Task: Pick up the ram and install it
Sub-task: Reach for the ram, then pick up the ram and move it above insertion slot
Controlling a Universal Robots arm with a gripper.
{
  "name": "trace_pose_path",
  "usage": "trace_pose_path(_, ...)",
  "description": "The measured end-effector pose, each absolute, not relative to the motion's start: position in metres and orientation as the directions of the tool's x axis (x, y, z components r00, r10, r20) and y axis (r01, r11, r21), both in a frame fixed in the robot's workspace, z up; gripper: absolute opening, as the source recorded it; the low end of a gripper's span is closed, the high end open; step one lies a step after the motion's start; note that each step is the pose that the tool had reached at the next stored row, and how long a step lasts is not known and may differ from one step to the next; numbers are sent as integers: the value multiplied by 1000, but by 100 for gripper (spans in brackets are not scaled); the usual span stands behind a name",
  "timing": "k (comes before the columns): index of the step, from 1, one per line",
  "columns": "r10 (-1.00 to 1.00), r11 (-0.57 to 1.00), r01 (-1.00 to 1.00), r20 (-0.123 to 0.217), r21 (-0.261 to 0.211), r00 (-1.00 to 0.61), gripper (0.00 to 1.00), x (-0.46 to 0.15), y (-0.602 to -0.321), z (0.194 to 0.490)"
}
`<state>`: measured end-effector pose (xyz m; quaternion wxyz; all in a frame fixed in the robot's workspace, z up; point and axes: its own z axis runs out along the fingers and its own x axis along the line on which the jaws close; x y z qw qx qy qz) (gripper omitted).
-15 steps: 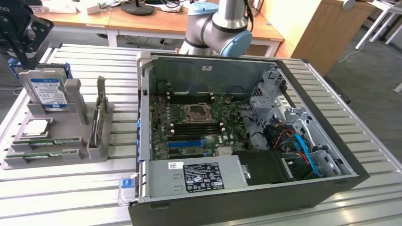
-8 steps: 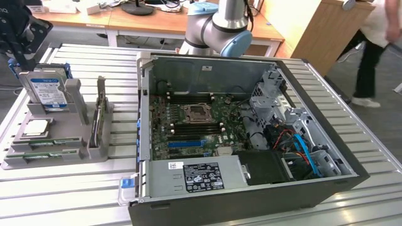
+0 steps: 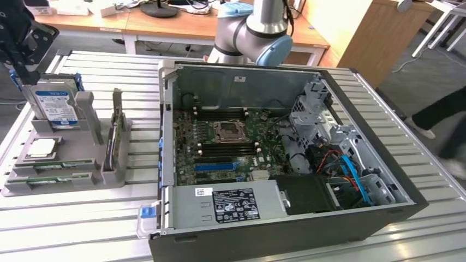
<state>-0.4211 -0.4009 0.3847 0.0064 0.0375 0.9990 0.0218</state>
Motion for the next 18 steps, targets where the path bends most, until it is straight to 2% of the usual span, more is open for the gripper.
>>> trace_pose_path(18,63,997,63,-11,44,-998,11,-421,-402,385)
